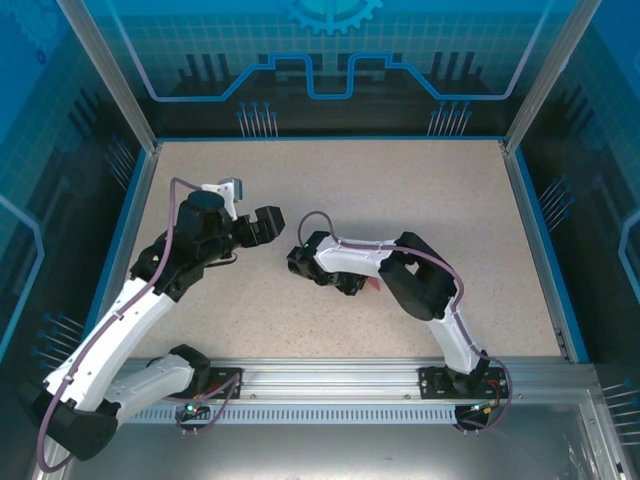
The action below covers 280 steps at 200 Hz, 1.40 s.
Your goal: Fold a paper plane with a square sheet of paper (fold left side to right side)
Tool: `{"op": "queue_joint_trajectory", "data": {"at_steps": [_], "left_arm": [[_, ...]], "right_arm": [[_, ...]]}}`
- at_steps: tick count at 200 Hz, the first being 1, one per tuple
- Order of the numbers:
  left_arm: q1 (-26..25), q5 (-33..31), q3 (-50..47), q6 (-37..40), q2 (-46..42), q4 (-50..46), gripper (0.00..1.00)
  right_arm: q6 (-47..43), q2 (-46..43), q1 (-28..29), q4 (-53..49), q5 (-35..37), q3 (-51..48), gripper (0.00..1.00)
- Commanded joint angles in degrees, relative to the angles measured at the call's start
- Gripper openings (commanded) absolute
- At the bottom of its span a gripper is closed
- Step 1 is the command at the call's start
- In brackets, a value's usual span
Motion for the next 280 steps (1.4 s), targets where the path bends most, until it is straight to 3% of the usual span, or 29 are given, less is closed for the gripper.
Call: {"op": "queue_joint_trajectory", "data": {"at_steps": [1, 22, 49, 78, 107, 160, 193, 226, 253, 280], "left_arm": [[0.62, 1.12, -1.42, -0.49, -0.38, -0.07, 0.94], [0.54, 4.57, -3.78, -2.74, 0.24, 1.24, 0.94], [0.58, 10.92, -9.22, -6.37, 2.01, 6.41, 0.94], [0.41, 18.27, -13.92, -9.69, 7.06, 13.87, 0.89], [-1.68, 22.59, -15.99, -12.46, 14.49, 21.76, 0.86], [-6.57, 23.51, -13.36, -15.36, 29.57, 32.06, 0.85], [-7.43, 24.25, -9.64, -15.56, 37.92, 34.24, 0.83], [-8.06, 26.21, -5.91, -15.36, 44.96, 35.93, 0.75], [-8.00, 25.69, -3.74, -14.24, 49.28, 35.81, 0.64], [-8.07, 25.41, -1.67, -12.81, 52.76, 35.95, 0.51]], "right_arm": [[-3.09, -1.70, 1.42, 4.17, -10.60, 0.02, 0.29], [-3.73, -7.79, 1.42, 8.63, -19.29, -3.22, 0.48], [-3.80, -17.13, 1.42, 11.41, -25.22, -6.73, 0.67], [-3.33, -29.73, 0.74, 15.28, -27.07, -11.61, 0.86], [-2.47, -42.49, -3.84, 20.82, -28.25, -16.73, 0.99], [2.20, -62.15, -21.17, 37.50, -45.89, -31.91, 0.99], [3.36, -69.84, -26.54, 43.45, -47.35, -40.15, 0.99], [3.60, -77.03, -28.32, 49.80, -46.34, -48.92, 0.99], [3.44, -77.02, -32.15, 47.59, -50.74, -49.80, 0.99], [2.41, -70.88, -37.66, 46.55, -61.55, -49.51, 0.99]]}}
